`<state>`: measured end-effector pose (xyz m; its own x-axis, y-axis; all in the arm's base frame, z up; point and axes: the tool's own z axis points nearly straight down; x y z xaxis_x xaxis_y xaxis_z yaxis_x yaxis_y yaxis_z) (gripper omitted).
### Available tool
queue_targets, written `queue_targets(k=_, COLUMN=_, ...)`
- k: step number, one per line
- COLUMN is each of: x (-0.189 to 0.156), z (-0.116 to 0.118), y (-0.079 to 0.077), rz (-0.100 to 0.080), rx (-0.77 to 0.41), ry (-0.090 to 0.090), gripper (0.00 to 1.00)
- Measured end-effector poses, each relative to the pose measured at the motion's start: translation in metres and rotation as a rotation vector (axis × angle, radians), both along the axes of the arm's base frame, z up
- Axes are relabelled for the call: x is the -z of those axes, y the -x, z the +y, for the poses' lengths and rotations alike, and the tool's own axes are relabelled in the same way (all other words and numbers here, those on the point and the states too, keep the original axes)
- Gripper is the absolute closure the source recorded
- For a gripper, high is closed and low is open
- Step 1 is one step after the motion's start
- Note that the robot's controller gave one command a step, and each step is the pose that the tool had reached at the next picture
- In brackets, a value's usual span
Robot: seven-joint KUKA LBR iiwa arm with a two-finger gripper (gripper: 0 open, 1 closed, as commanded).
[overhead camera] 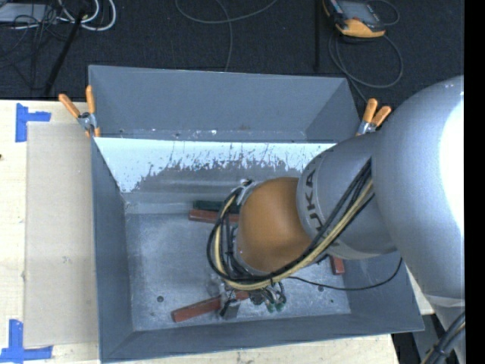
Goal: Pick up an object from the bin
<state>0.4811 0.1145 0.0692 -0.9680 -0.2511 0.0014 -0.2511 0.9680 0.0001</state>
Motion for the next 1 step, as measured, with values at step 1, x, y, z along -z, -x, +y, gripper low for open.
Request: queue_targets(k=1, x=-0.1567, z=0.0104, y=-0.0011, rz=-0.009, rx=-0.088, ry=-0.002, gripper=1.0)
